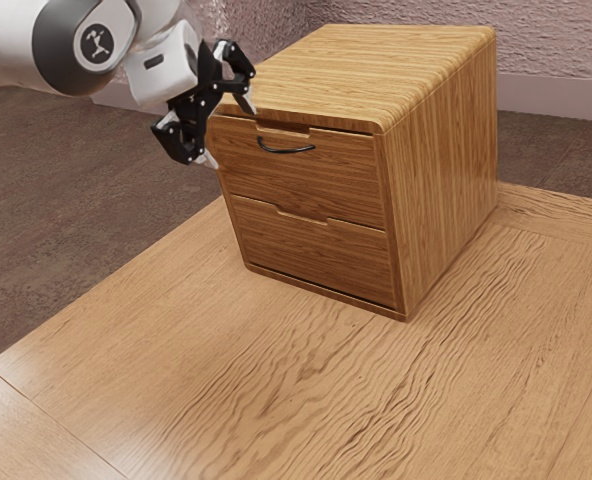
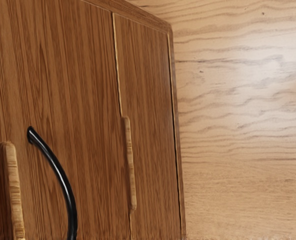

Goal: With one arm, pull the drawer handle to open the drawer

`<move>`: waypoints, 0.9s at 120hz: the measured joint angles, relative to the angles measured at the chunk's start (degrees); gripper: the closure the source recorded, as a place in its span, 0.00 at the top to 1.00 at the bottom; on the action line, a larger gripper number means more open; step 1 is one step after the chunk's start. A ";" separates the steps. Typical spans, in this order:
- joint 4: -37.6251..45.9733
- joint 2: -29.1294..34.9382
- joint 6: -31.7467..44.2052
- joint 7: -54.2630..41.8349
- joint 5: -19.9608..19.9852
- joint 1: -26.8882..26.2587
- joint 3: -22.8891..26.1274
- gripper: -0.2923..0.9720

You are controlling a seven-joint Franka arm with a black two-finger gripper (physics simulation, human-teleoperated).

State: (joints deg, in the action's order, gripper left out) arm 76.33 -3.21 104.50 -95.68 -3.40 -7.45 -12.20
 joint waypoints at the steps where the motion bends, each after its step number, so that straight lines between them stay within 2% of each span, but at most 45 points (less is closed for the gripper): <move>1: 0.02 0.09 -0.03 -0.03 0.00 0.05 0.03 0.75; 33: -0.03 1.04 -1.03 -0.79 0.02 0.36 3.29 0.75; 52: -0.29 -0.27 -0.80 -1.11 0.05 -1.93 3.07 0.75; 82: -0.54 -1.53 0.23 -1.49 0.04 1.41 2.99 0.75; 108: -0.50 -2.30 2.80 -1.65 0.06 -0.34 3.30 0.75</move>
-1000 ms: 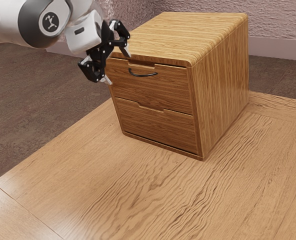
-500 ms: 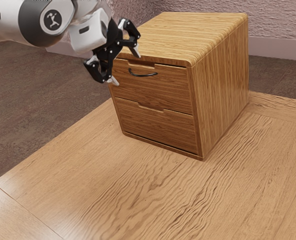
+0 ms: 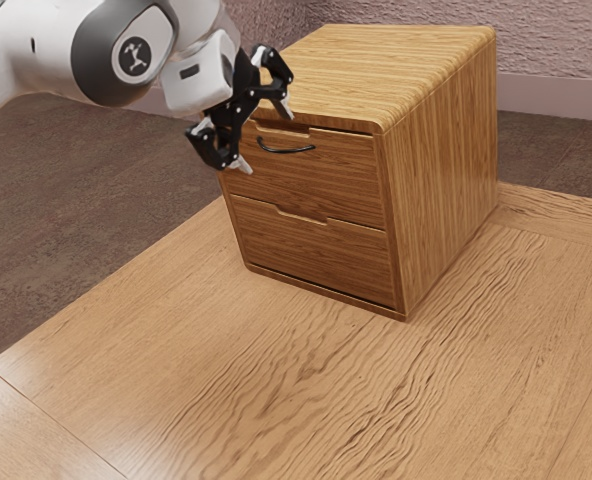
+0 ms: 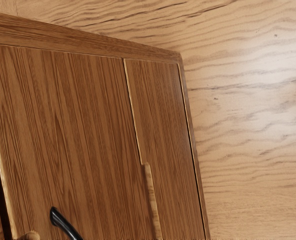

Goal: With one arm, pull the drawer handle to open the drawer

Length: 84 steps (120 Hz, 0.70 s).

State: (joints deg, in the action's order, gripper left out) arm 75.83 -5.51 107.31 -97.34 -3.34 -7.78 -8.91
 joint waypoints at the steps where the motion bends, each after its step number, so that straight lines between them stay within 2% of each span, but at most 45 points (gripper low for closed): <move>1: 0.01 -0.01 0.05 -0.01 0.00 0.03 -0.01 0.75; 64: -0.04 -1.60 1.36 -0.23 0.01 0.97 -0.69 0.75; 84: -0.04 -1.45 2.61 -0.26 0.09 0.82 -0.60 0.66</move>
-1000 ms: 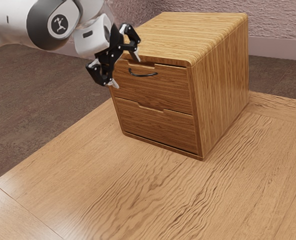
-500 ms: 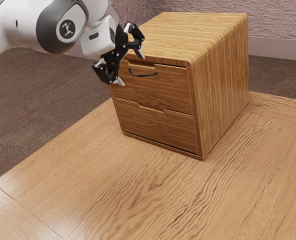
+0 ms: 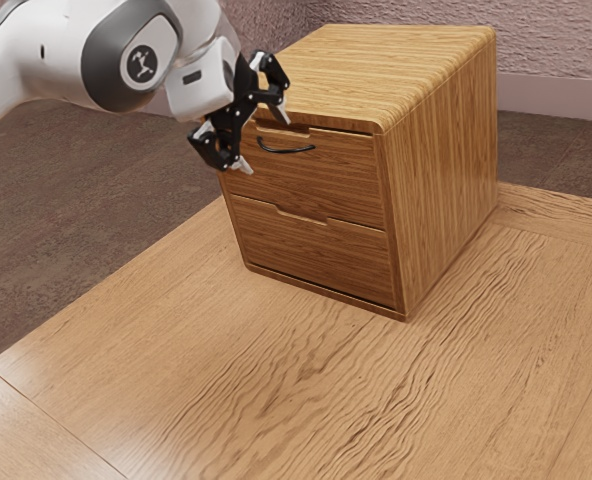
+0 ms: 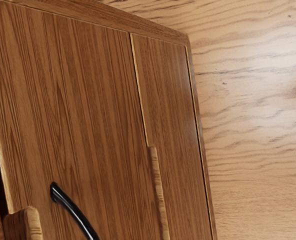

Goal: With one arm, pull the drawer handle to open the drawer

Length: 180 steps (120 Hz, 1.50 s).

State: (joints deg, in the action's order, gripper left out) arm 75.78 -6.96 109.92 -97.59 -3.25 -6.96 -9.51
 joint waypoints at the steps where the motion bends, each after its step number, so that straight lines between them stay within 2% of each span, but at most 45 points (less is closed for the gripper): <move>1: 0.00 0.00 0.14 0.00 0.00 -0.01 0.00 0.66; 62: 0.60 -0.05 2.79 0.10 0.01 0.01 -0.39 0.50; 180: 0.03 -2.60 3.81 0.94 0.69 0.52 -0.73 0.40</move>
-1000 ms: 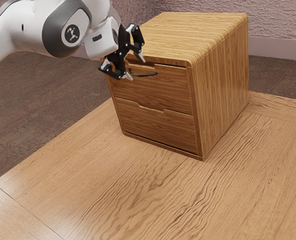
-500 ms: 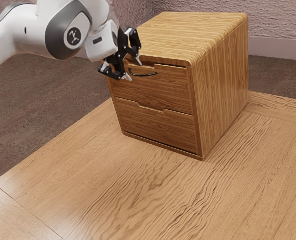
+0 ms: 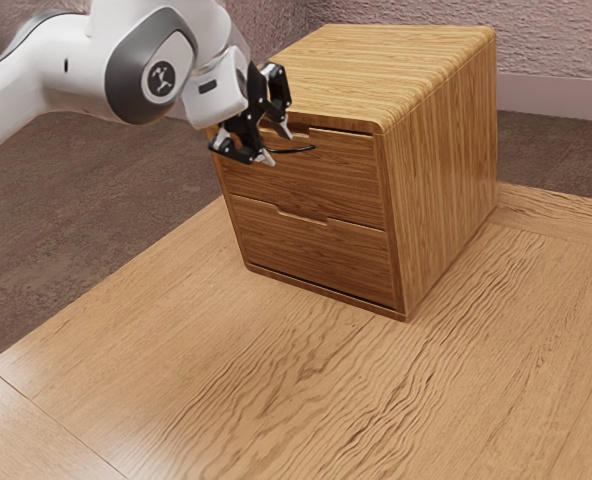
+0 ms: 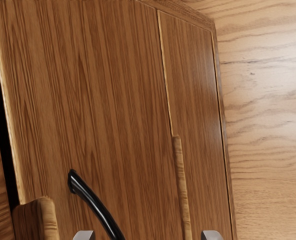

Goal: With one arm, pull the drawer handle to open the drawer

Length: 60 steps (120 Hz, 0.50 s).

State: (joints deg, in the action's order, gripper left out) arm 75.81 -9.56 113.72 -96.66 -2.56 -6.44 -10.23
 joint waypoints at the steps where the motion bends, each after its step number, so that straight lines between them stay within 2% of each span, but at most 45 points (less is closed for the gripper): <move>1: 0.00 -0.03 0.00 0.01 0.00 0.00 0.01 0.40; 60: 0.20 -0.86 1.68 0.30 -0.03 0.14 -0.16 0.38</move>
State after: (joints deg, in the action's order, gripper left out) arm 76.01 -10.42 115.40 -96.36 -2.59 -6.30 -10.40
